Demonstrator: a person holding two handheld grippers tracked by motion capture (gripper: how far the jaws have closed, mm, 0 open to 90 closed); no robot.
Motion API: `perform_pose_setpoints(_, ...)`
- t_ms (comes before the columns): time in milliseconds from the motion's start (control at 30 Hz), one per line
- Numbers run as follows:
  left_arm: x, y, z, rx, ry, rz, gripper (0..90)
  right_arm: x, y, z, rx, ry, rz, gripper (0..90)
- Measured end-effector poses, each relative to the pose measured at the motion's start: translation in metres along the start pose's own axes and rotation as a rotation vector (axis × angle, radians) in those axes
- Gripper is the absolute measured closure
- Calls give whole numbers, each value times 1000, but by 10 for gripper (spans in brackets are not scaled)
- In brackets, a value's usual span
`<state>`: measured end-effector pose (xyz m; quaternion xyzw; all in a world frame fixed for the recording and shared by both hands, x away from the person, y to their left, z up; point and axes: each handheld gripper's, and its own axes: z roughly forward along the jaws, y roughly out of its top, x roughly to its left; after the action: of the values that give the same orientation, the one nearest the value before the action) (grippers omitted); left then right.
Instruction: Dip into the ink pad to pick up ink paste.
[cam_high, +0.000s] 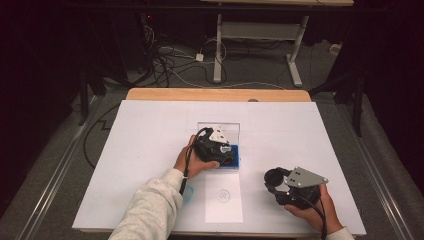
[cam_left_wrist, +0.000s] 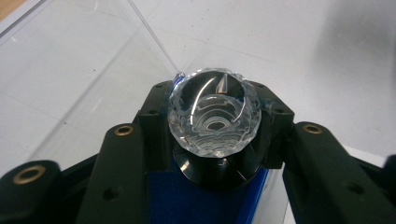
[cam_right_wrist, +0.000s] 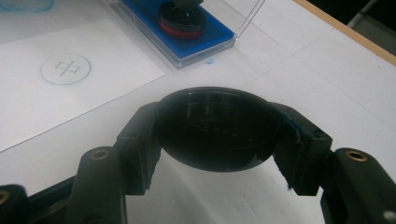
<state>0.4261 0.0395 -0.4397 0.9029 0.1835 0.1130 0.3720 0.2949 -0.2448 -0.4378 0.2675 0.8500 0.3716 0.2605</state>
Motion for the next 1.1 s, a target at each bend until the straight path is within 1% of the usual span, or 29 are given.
perform_pose_setpoints(67,-3,2,1,11,18,20,547,0,0,0,0,1,0,385)
perform_pose_setpoints(233,-5,2,1,15,26,24,547,0,0,1,2,2,1,385)
perform_pose_setpoints(367,-3,1,1,6,15,11,547,1,0,1,4,5,-7,386)
perform_pose_setpoints(567,-2,1,2,3,12,-4,546,1,0,1,5,4,-4,386)
perform_pose_setpoints(767,-2,2,2,9,11,-2,546,2,1,2,7,7,-8,386)
perform_pose_setpoints(1100,-2,2,2,18,14,2,547,2,0,1,7,9,-1,385)
